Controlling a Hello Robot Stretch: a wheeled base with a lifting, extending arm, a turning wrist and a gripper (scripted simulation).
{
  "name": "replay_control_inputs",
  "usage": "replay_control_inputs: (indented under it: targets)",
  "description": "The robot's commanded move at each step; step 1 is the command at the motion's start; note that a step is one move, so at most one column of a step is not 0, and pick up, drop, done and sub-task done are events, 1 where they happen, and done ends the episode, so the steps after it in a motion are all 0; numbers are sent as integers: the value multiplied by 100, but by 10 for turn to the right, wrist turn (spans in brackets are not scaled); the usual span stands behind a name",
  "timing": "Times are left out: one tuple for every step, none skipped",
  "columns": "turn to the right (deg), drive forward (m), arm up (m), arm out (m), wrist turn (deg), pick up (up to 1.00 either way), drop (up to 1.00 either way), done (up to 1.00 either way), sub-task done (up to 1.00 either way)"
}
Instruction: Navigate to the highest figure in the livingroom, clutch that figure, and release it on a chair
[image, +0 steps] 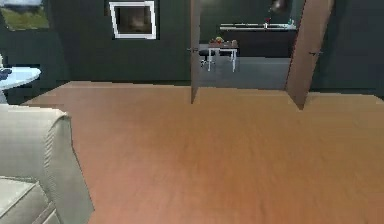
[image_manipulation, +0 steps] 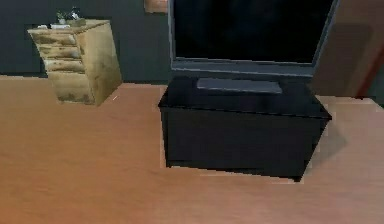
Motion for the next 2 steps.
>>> replay_control_inputs:
  targets:
    - [0, 100, 0, 0, 0, 0, 0, 0, 0]
    - [60, 0, 0, 0, 0, 0, 0, 0, 0]
